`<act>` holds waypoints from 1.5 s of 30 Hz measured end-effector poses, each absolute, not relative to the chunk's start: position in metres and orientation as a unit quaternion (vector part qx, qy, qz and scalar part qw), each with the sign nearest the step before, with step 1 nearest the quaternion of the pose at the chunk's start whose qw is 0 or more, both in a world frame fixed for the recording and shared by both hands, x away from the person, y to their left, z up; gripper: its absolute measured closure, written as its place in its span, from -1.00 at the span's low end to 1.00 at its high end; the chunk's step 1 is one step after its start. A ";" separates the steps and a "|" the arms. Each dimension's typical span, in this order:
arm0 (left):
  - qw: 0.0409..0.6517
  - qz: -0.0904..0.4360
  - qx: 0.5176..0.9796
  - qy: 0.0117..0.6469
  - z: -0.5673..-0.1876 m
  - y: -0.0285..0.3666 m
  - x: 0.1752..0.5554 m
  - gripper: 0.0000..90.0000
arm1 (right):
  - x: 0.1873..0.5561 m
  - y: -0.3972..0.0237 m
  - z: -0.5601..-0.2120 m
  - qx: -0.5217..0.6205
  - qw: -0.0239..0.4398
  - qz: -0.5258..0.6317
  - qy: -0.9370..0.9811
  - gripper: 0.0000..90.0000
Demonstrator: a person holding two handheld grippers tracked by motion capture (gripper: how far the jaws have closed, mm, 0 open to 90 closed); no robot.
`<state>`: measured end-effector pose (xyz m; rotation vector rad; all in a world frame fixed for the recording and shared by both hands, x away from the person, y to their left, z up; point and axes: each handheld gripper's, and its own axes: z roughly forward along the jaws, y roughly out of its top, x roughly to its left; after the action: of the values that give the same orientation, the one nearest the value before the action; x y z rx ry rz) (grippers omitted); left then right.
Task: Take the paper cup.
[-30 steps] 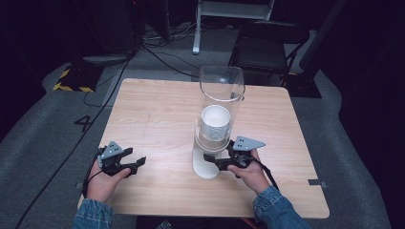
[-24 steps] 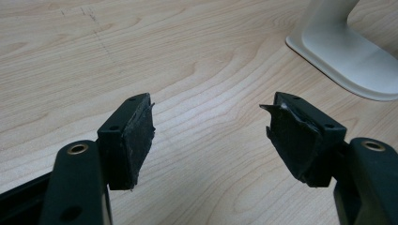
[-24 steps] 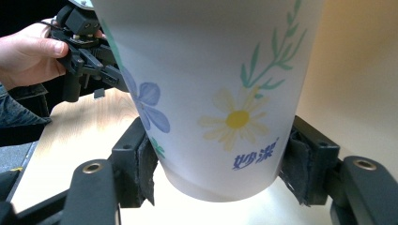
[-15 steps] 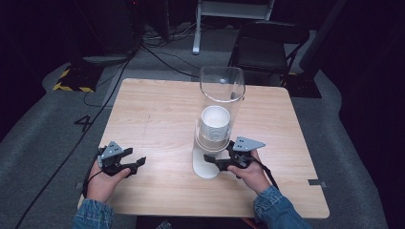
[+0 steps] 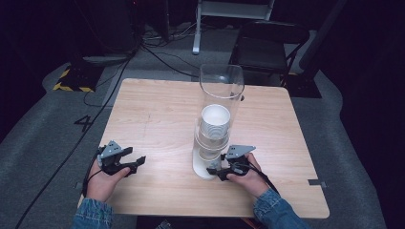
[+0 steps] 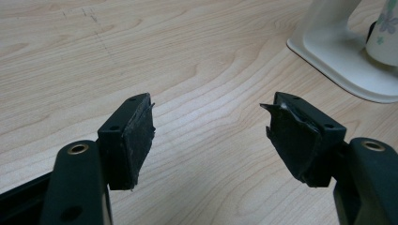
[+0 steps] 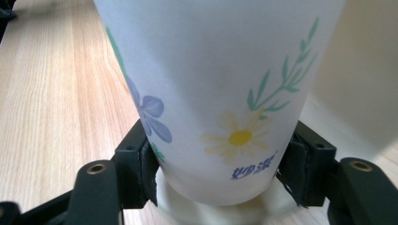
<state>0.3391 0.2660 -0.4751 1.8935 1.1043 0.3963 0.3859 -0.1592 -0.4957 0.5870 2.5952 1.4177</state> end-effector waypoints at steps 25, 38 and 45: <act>0.435 0.155 0.768 0.443 -0.477 0.259 0.342 -0.30 | 0.377 -0.260 -0.448 0.271 0.132 0.540 0.786 -0.17; 0.435 0.155 0.766 0.448 -0.479 0.261 0.342 -0.30 | 0.417 -0.294 -0.445 0.383 0.209 0.519 0.735 -0.20; 0.435 0.154 0.766 0.448 -0.480 0.262 0.341 -0.30 | 0.438 -0.302 -0.465 0.447 0.218 0.478 0.724 -0.20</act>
<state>0.3414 0.2623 -0.4795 1.9063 1.1160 0.3841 0.4381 -0.3022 -0.4648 1.2369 2.0049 1.3245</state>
